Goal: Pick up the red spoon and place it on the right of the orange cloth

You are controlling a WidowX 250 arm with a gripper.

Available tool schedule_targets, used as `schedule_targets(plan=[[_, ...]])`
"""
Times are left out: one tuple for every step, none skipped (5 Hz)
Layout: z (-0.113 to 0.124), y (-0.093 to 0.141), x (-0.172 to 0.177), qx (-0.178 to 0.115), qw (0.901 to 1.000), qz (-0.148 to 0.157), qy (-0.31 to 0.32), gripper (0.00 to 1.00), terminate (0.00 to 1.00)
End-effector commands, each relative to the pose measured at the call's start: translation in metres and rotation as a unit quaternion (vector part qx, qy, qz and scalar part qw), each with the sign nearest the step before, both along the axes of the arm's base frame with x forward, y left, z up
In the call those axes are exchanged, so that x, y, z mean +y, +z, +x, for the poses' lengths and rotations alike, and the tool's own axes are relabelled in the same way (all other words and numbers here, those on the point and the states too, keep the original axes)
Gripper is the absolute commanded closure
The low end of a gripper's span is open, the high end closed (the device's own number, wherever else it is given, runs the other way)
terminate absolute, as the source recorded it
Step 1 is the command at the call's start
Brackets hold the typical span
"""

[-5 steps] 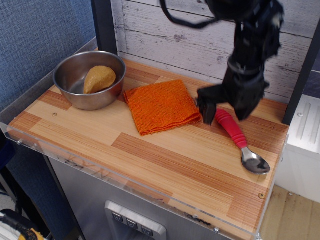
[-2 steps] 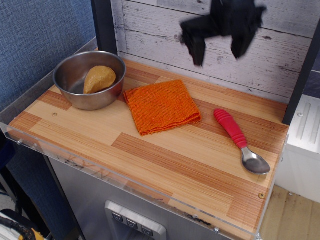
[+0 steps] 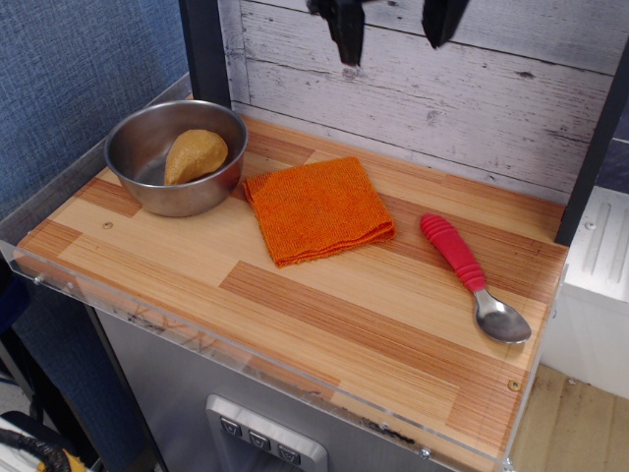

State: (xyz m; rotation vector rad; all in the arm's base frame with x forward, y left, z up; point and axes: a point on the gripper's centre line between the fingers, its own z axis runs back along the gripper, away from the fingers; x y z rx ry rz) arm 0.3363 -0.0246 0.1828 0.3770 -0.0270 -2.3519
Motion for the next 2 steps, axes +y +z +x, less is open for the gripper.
schedule_targets(plan=[[-0.0111, 0.0168, 0.0052, -0.023, 0.9997, -0.001, 0.002, 0.00, 0.00], [-0.0111, 0.0168, 0.0052, -0.023, 0.9997, -0.001, 0.002, 0.00, 1.00]])
